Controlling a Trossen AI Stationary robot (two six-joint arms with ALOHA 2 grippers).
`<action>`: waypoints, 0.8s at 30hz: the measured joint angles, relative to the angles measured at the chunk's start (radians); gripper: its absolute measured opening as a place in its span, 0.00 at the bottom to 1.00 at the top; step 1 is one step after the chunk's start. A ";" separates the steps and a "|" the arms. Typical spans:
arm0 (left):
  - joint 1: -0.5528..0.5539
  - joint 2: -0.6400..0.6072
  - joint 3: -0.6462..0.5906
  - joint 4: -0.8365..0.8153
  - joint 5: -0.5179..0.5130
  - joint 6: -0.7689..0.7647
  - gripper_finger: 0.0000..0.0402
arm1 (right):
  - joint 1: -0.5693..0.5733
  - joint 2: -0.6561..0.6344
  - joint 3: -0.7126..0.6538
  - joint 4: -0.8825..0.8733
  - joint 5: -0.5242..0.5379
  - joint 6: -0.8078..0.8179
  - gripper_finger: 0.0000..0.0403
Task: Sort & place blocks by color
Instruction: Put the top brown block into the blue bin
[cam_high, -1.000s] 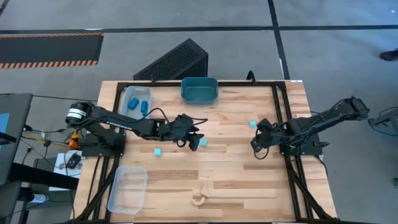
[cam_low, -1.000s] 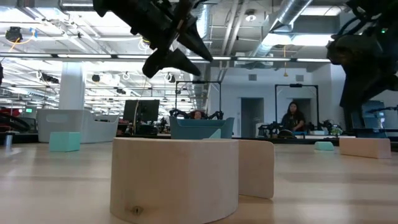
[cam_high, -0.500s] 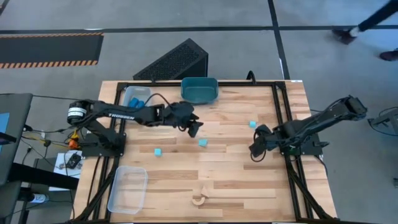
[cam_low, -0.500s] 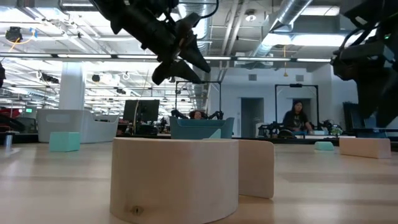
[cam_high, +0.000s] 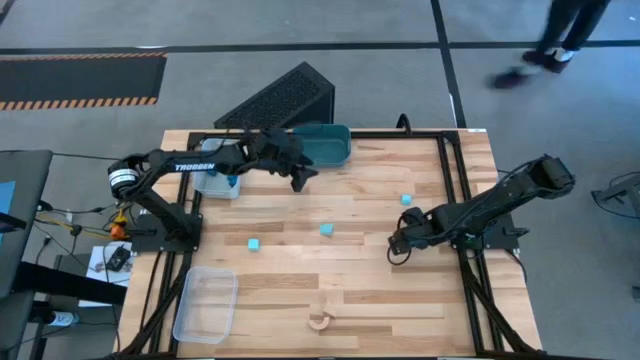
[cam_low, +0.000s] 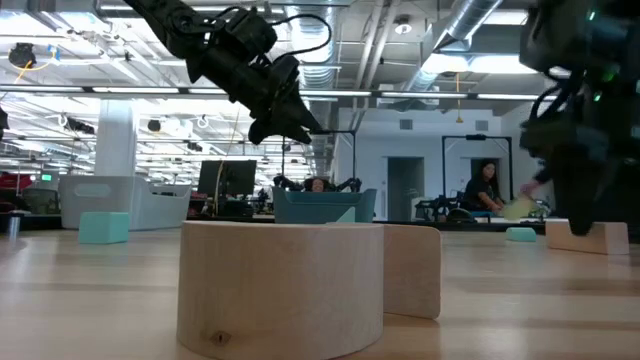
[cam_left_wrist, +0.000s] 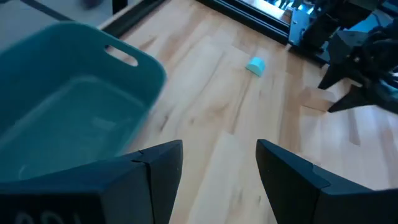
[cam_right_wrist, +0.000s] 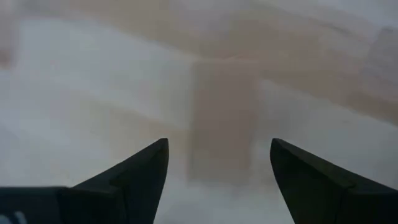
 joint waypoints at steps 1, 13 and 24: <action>0.014 0.000 0.000 0.003 0.017 0.015 0.47 | -0.006 0.014 0.000 -0.001 0.000 0.010 0.73; 0.079 0.000 0.000 0.234 0.080 -0.070 0.47 | -0.075 0.042 0.016 0.055 0.018 -0.133 0.29; 0.013 0.102 0.002 0.310 0.120 -0.375 0.59 | -0.150 0.060 0.303 0.060 0.431 -0.769 0.28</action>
